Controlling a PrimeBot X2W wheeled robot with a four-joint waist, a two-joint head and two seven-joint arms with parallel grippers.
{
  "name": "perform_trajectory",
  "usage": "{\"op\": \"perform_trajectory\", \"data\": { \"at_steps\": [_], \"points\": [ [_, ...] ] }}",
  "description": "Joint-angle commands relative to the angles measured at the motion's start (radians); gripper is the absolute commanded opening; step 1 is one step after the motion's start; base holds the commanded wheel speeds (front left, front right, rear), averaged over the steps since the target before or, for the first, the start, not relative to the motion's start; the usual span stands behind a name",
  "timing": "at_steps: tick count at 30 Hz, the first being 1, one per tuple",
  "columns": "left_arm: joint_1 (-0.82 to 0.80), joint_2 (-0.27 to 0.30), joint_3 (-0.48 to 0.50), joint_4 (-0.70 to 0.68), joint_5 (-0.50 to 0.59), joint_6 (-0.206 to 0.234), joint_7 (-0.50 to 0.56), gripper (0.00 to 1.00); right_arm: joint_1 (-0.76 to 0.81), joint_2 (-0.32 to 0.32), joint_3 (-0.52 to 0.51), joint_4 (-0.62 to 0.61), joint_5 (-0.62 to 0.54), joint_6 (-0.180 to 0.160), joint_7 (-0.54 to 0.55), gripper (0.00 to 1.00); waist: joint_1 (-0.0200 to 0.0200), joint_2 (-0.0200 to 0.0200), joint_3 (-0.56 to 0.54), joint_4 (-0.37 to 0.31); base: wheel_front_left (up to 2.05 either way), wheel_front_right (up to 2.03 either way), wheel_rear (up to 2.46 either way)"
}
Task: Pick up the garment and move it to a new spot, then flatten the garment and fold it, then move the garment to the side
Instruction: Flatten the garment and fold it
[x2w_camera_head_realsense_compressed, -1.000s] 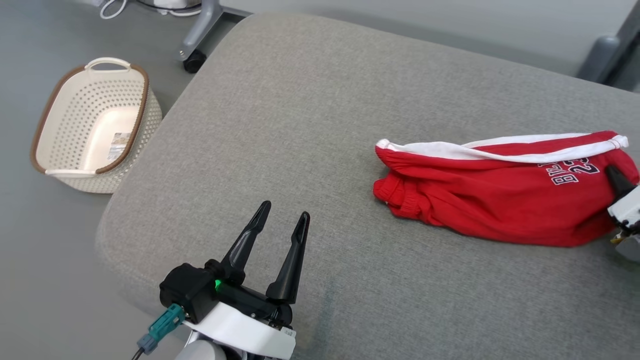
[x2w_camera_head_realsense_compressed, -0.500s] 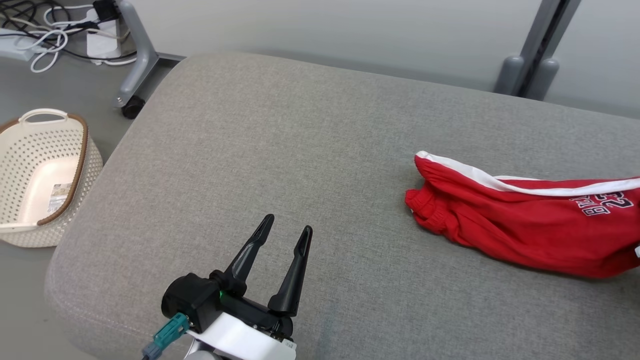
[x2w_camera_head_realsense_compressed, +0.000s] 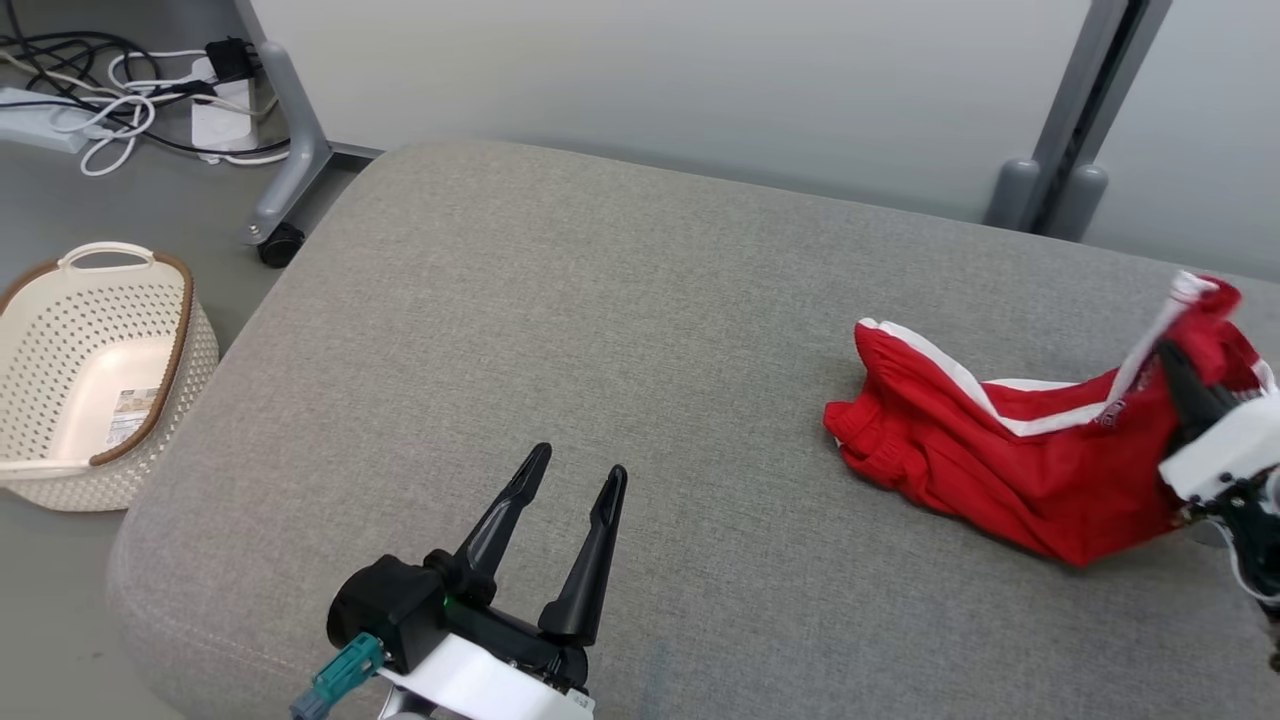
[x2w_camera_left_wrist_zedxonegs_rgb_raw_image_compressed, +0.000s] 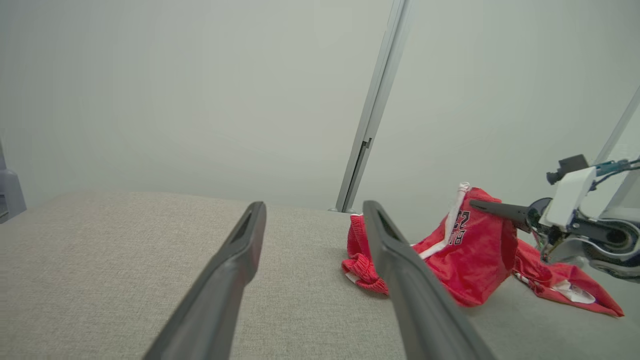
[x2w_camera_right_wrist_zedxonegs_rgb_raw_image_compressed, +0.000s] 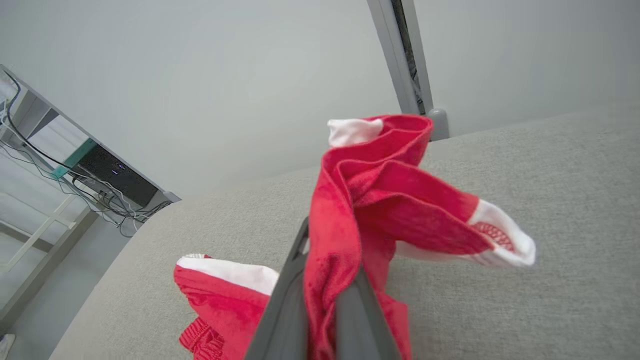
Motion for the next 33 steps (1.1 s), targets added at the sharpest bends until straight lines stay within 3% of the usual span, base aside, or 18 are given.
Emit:
{"op": "perform_trajectory", "data": {
  "at_steps": [1, 9, 17, 18, 19, 20, 28, 33],
  "points": [
    [0.011, 0.002, 0.003, 0.003, -0.004, 0.005, -0.003, 1.0, -0.017, 0.012, 0.009, -0.007, -0.007, 0.002, 0.01, 0.0, 0.0, -0.0001, 0.0, 0.01, 0.0, 0.0, 0.0],
    [-0.008, -0.009, -0.005, 0.016, -0.007, -0.007, -0.006, 1.0, -0.115, 0.102, 0.089, 0.07, -0.082, 0.002, 0.109, 0.0, 0.0, -0.0001, 0.02, 0.071, 0.0, 0.0, 0.0],
    [-0.01, -0.01, 0.0, 0.033, -0.01, -0.006, -0.009, 1.0, -0.139, 0.194, 0.128, 0.14, -0.111, 0.002, 0.128, 0.02, 0.0, -0.0001, 0.017, 0.107, 0.0, 0.0, 0.0],
    [-0.011, -0.011, 0.0, 0.035, -0.009, -0.005, -0.009, 1.0, -0.139, 0.204, 0.134, 0.149, -0.113, 0.002, 0.13, 0.17, 0.0, -0.0001, 0.016, 0.107, 0.0, 0.0, 0.0],
    [-0.012, -0.011, 0.0, 0.037, -0.009, -0.005, -0.009, 1.0, -0.139, 0.211, 0.139, 0.153, -0.115, 0.002, 0.129, 0.62, 0.0, -0.0001, 0.014, 0.105, 0.0, 0.0, 0.0],
    [-0.012, -0.011, -0.001, 0.039, -0.01, -0.005, -0.01, 1.0, -0.138, 0.219, 0.146, 0.161, -0.116, 0.002, 0.131, 1.0, 0.0, -0.0001, 0.013, 0.101, 0.0, 0.0, 0.0],
    [-0.004, -0.003, 0.003, 0.041, -0.012, 0.0, -0.009, 1.0, -0.129, 0.228, 0.195, 0.133, -0.125, 0.002, 0.105, 1.0, 0.0, -0.0001, -0.015, 0.052, 0.0, 0.0, 0.0],
    [0.017, 0.001, 0.011, 0.032, -0.017, 0.009, -0.012, 1.0, -0.089, 0.186, 0.207, 0.005, -0.107, 0.002, 0.058, 1.0, 0.0, -0.0001, -0.057, -0.022, 0.0, 0.0, 0.0]
  ]
}}
